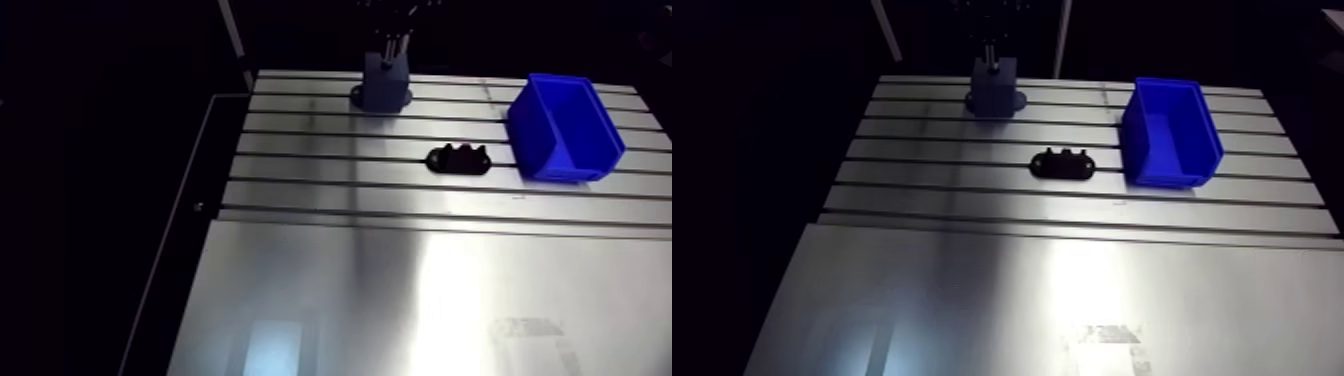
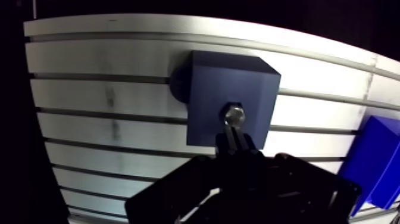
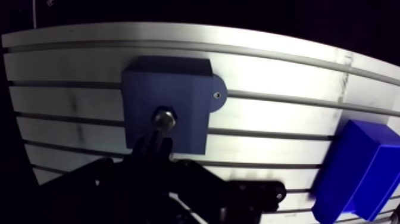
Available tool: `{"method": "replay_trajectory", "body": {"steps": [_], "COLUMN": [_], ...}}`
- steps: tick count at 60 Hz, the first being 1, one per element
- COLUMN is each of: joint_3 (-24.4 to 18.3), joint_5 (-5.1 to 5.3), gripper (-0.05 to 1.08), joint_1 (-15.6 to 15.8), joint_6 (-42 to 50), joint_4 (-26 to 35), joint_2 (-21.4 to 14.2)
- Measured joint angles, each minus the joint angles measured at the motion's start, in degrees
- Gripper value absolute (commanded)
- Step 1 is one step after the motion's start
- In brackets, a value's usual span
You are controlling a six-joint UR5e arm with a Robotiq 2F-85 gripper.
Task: Pick up the M10 bolt and insert it into the hex recess until seated.
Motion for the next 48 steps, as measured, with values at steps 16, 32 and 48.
{"method": "replay_trajectory", "body": {"steps": [16, 32, 48], "joint_3": [0.31, 0.53, 0.53], "joint_5": [-0.09, -0.15, -0.11], "gripper": [1.07, 1.08, 1.08], "joint_1": [0.09, 0.04, -0.04], "joint_6": [0.0, 0.0, -0.16], "joint_4": [-0.38, -1.12, -1.99], "joint_2": [0.11, 0.21, 0.43]}}
